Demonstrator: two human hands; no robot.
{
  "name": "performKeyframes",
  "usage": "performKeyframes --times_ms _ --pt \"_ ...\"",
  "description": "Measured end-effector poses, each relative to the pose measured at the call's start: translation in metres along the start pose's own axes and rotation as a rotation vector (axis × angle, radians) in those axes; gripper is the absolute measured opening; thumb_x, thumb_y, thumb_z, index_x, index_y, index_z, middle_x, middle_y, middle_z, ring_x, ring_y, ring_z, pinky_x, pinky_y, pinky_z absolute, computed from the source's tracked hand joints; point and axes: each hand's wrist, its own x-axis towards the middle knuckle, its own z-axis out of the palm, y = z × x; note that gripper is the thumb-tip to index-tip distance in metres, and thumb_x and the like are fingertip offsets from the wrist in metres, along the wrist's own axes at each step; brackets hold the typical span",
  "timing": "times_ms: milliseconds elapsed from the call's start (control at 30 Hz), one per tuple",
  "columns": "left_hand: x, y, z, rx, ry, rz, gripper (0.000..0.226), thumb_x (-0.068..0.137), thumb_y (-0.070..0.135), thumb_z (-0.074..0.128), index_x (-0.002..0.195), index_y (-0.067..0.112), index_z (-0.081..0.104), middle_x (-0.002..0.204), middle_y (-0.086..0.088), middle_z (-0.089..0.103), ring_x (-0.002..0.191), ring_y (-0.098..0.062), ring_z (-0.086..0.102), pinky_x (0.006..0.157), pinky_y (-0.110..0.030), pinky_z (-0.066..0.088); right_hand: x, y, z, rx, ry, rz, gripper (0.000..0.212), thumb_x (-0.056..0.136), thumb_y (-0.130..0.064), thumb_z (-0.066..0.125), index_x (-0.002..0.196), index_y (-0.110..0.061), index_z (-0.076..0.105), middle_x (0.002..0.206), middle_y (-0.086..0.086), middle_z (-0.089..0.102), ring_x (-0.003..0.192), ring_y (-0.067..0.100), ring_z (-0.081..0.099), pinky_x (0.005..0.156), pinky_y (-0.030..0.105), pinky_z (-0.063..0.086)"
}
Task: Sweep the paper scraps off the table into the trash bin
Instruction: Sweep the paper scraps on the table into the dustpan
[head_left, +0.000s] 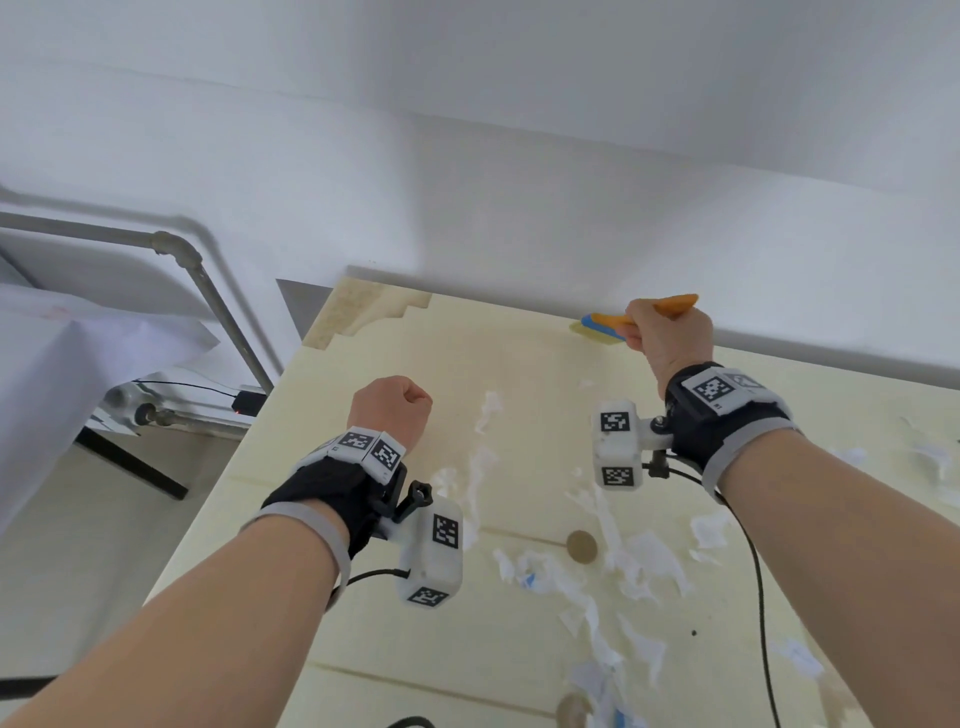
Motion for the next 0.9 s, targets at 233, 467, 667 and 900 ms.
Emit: performKeyframes --times_ms 233,467,667,900 --pt "-0.007 -0.003 0.004 0.016 -0.008 -0.014 0.018 0.091 0.017 0.053 0.094 0.013 0.07 0.1 -0.002 0.069 0.083 -0.017 0.055 0.072 -0.023 0.04 -0.027 0.011 -0.005 -0.225 -0.07 -0.033 0.015 0.073 -0.017 0.056 0.059 -0.011 0.054 0.062 0.013 0.065 0.066 0.03 0.058 0.079 0.04 0.052" --pt "-0.029 -0.01 -0.002 0.013 -0.029 -0.032 0.016 0.091 0.018 0.053 0.092 0.015 0.068 0.099 -0.002 0.069 0.08 -0.016 0.053 0.07 -0.023 0.039 -0.058 0.002 -0.012 -0.088 -0.068 0.028 0.014 0.063 -0.021 0.055 0.056 -0.01 0.062 0.04 0.002 0.059 0.036 0.013 0.053 0.053 0.027 0.05" --pt "-0.049 -0.032 -0.015 -0.032 -0.011 -0.072 0.015 0.091 0.017 0.053 0.095 0.016 0.068 0.1 0.0 0.068 0.083 -0.014 0.054 0.073 -0.022 0.039 -0.088 -0.003 0.042 -0.057 -0.375 -0.113 0.009 0.081 -0.012 0.063 0.075 -0.009 0.069 0.073 0.01 0.068 0.075 0.03 0.066 0.085 0.045 0.053" --pt "-0.071 -0.061 -0.032 -0.057 0.017 -0.144 0.011 0.089 0.015 0.056 0.095 0.011 0.064 0.1 -0.002 0.065 0.089 -0.017 0.054 0.075 -0.023 0.036 -0.099 0.004 0.017 -0.221 -0.226 0.114 0.018 0.071 -0.01 0.056 0.076 0.003 0.065 0.052 0.014 0.065 0.058 0.029 0.061 0.079 0.044 0.057"
